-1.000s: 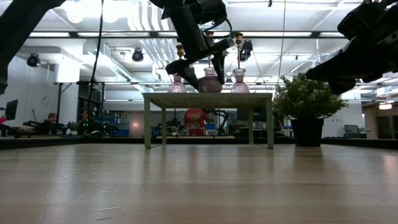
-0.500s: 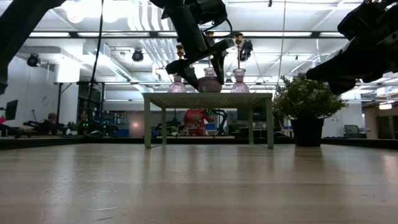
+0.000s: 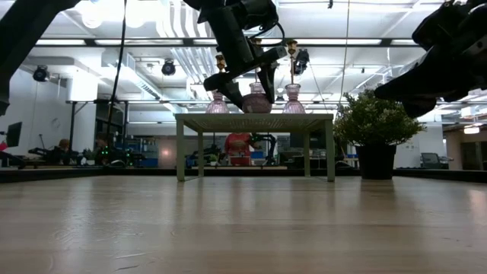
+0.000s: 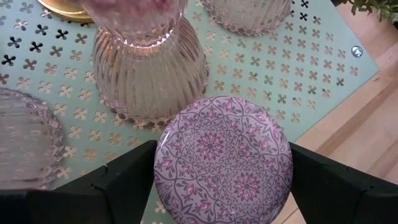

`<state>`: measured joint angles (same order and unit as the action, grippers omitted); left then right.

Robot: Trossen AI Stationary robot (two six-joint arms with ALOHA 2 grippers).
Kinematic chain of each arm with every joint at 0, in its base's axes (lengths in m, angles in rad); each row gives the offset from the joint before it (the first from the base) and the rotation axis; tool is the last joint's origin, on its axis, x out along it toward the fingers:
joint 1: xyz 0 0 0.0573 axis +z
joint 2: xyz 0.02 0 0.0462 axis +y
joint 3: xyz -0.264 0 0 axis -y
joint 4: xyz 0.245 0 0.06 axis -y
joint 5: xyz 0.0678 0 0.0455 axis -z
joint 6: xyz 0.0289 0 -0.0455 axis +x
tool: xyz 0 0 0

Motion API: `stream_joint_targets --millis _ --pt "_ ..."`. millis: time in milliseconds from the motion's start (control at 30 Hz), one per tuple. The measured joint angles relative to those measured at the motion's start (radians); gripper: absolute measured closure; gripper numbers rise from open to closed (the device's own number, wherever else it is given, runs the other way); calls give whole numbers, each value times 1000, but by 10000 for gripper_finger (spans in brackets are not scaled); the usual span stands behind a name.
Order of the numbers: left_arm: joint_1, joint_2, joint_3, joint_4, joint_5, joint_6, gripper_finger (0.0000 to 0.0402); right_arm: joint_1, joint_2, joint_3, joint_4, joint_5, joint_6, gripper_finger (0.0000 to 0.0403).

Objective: Pick & Place candle stick holders
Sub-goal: Put the pink patterned scented candle on the shelf

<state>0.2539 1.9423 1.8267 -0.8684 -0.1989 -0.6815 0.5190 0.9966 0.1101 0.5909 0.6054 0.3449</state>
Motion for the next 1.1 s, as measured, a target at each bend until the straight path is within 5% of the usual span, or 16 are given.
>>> stream_joint_targets --millis 1100 --pt "0 0 0 7 -2 7 71 0 5 42 -9 -4 -23 390"
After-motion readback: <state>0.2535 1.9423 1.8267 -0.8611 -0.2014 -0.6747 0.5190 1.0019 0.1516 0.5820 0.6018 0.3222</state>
